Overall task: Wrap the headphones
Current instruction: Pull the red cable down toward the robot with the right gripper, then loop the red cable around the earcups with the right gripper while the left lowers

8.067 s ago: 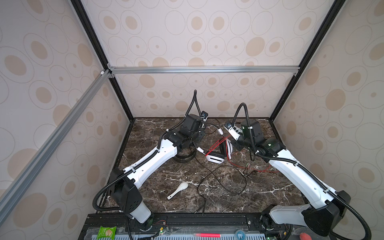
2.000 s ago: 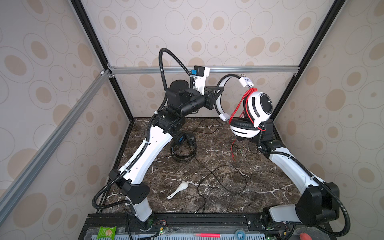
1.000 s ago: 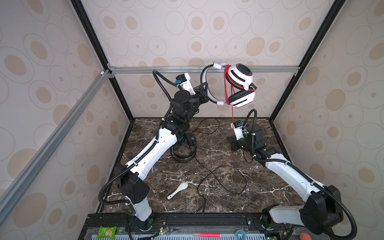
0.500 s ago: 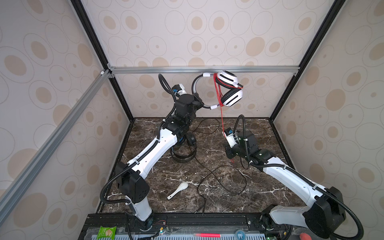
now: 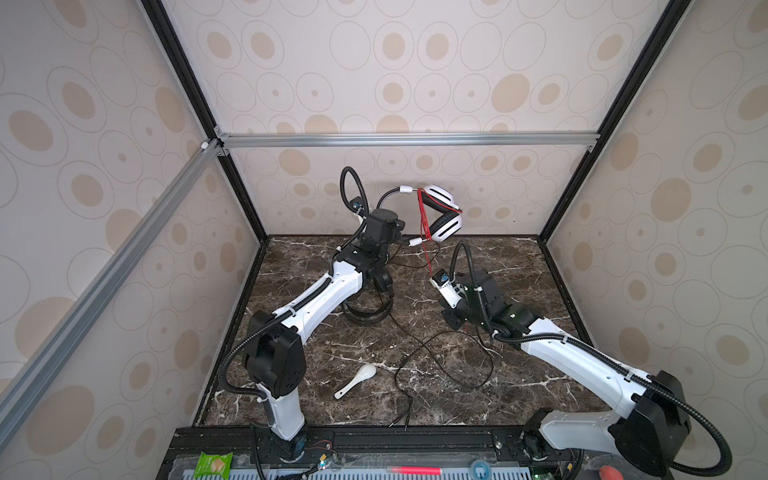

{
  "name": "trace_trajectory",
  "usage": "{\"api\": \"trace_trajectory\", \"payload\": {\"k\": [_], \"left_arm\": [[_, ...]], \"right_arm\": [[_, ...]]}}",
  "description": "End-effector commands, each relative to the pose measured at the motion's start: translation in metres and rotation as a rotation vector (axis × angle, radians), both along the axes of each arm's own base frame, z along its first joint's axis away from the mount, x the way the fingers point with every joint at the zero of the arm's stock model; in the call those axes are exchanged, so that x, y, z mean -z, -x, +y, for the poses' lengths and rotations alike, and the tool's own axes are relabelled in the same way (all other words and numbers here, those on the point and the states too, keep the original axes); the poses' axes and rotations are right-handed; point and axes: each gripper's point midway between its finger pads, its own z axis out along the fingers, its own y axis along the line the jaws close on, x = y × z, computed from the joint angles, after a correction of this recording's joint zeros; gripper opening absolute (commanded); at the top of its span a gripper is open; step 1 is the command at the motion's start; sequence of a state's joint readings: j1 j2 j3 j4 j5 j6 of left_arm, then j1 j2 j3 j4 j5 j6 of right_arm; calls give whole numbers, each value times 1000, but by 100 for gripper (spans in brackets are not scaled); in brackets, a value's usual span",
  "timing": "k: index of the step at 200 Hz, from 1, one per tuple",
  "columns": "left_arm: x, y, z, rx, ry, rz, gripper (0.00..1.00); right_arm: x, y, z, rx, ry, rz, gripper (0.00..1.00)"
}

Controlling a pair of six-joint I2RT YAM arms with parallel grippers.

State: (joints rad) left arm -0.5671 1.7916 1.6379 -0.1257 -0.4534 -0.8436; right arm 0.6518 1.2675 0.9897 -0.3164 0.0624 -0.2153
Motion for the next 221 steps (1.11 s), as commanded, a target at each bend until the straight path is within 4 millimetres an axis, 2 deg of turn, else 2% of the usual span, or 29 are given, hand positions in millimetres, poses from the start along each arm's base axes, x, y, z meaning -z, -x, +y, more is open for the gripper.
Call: {"api": "trace_trajectory", "payload": {"k": [1, 25, 55, 112, 149, 180, 221], "left_arm": [[-25, -3, 12, -55, 1, -70, 0], [-14, -2, 15, -54, -73, -46, 0], [-10, -1, 17, -38, -150, -36, 0], [-18, 4, 15, 17, -226, -38, 0], [-20, 10, 6, 110, -301, -62, 0], [-22, 19, -6, 207, -439, -75, 0], [-20, 37, -26, 424, -576, -83, 0]], "right_arm": [[-18, 1, 1, -31, 54, -61, 0], [-26, 1, 2, -46, 79, -84, 0], [-36, -3, -2, -56, 133, -120, 0], [-54, -14, -10, -49, 228, -199, 0], [-69, -20, -9, -48, 237, -238, 0], [-79, -24, -8, -57, 260, -260, 0], [-80, -28, -14, -58, 334, -287, 0]]}}
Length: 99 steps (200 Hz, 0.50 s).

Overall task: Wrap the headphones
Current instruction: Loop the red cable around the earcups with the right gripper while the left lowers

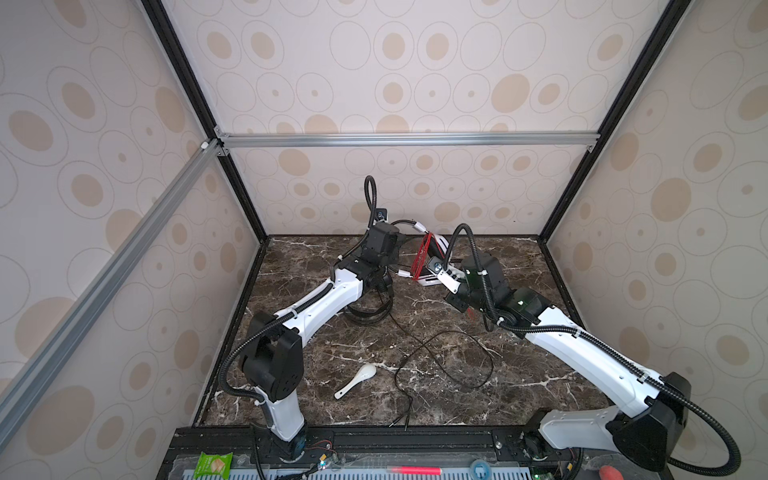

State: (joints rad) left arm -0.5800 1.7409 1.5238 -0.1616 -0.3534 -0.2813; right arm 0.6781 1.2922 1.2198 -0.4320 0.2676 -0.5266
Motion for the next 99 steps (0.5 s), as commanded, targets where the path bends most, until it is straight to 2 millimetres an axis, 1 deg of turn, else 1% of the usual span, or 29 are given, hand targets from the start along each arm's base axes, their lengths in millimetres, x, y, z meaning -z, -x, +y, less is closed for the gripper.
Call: {"api": "trace_trajectory", "payload": {"k": [1, 30, 54, 82, 99], "left_arm": [[-57, 14, -15, 162, -10, -118, 0], [-50, 31, -18, 258, -96, -77, 0], [-46, 42, -13, 291, -142, -59, 0], [-45, 51, -8, 300, -157, -59, 0], [-45, 56, -10, 330, -151, -55, 0]], "right_arm": [[-7, -4, -2, -6, 68, -32, 0], [-11, -7, -5, 2, 89, -48, 0], [-19, -9, -5, 9, 83, -64, 0], [-27, -12, -7, 25, 90, -84, 1], [-29, -14, -8, 33, 99, -98, 1]]}}
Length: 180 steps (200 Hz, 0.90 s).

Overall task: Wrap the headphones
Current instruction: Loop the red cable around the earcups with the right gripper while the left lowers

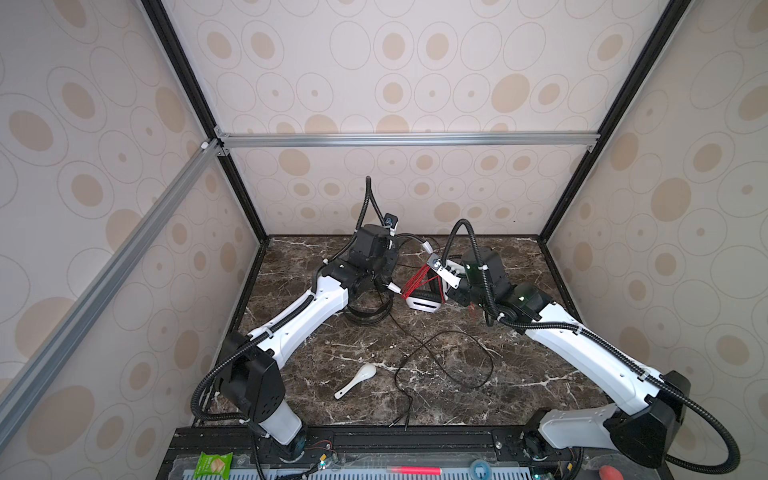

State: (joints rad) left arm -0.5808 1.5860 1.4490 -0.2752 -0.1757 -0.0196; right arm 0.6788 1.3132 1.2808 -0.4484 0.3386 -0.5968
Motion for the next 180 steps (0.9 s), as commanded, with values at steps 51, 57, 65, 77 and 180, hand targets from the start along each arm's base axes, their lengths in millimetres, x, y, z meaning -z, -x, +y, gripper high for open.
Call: {"api": "trace_trajectory", "payload": {"k": [51, 57, 65, 77, 180], "left_arm": [[-36, 24, -16, 150, 78, -46, 0], [-37, 25, -16, 156, 80, -45, 0], [-40, 28, -16, 162, 85, -47, 0], [-46, 32, -17, 175, 94, -54, 0], [-92, 59, -22, 278, 165, -74, 0]], "right_arm": [[-15, -19, -14, 109, 65, -84, 1], [-16, -21, -16, 120, 68, -90, 1], [-18, -23, -17, 134, 70, -101, 2], [-18, -27, -20, 154, 70, -114, 2], [-23, -49, -35, 222, -147, -62, 6]]}}
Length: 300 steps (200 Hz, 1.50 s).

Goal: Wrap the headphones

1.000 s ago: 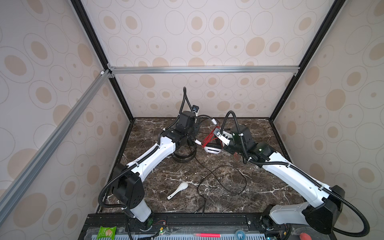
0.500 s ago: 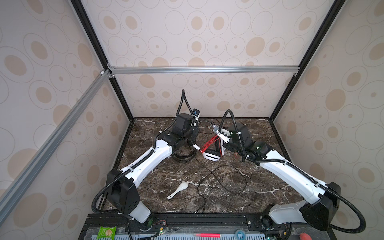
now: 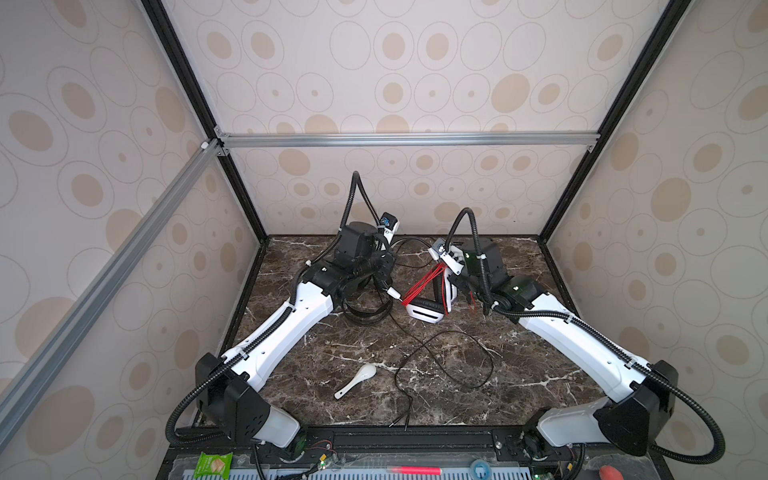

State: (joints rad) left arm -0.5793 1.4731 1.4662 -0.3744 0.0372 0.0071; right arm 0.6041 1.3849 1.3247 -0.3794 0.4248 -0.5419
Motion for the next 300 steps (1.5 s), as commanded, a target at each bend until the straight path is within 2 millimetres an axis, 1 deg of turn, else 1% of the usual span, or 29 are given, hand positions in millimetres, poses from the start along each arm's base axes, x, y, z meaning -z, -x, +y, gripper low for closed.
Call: {"api": "trace_trajectory", "payload": {"k": [1, 19, 42, 58, 83, 99, 112, 140, 176, 198, 221, 251, 278, 300], "left_arm": [[-57, 17, -7, 75, 98, -87, 0], [-59, 20, -7, 81, 101, -82, 0], [-60, 21, -6, 82, 102, -83, 0], [-63, 21, -8, 86, 105, -85, 0], [-71, 23, -10, 104, 124, -91, 0], [-79, 25, -14, 126, 149, -91, 0], [-86, 28, -19, 152, 171, -87, 0], [-97, 33, -30, 211, 201, -76, 0], [-114, 41, -34, 251, 256, -89, 0], [-125, 48, -36, 274, 291, -95, 0], [-139, 51, -39, 300, 323, -100, 0], [-159, 53, -46, 334, 377, -110, 0], [-178, 54, -49, 353, 414, -132, 0], [-187, 54, -50, 360, 426, -140, 0]], "right_arm": [[-15, -10, -9, 47, -114, -20, 6], [-16, -11, -17, 55, -150, -15, 7], [-16, -8, -16, 24, -143, -13, 9], [-13, -6, -15, 7, -129, -9, 10], [-6, -6, -21, 24, -125, 2, 10], [-2, -6, -25, 28, -153, 15, 11], [1, -7, -27, 29, -182, 24, 13], [5, -10, -26, 20, -254, 47, 15], [-1, -10, -18, -31, -336, 56, 16], [1, -7, -15, -50, -375, 66, 19], [8, -6, -15, -52, -420, 86, 21], [16, -4, -12, -64, -456, 99, 23], [14, -5, -12, -67, -491, 80, 26], [11, -6, -14, -68, -523, 72, 26]]}}
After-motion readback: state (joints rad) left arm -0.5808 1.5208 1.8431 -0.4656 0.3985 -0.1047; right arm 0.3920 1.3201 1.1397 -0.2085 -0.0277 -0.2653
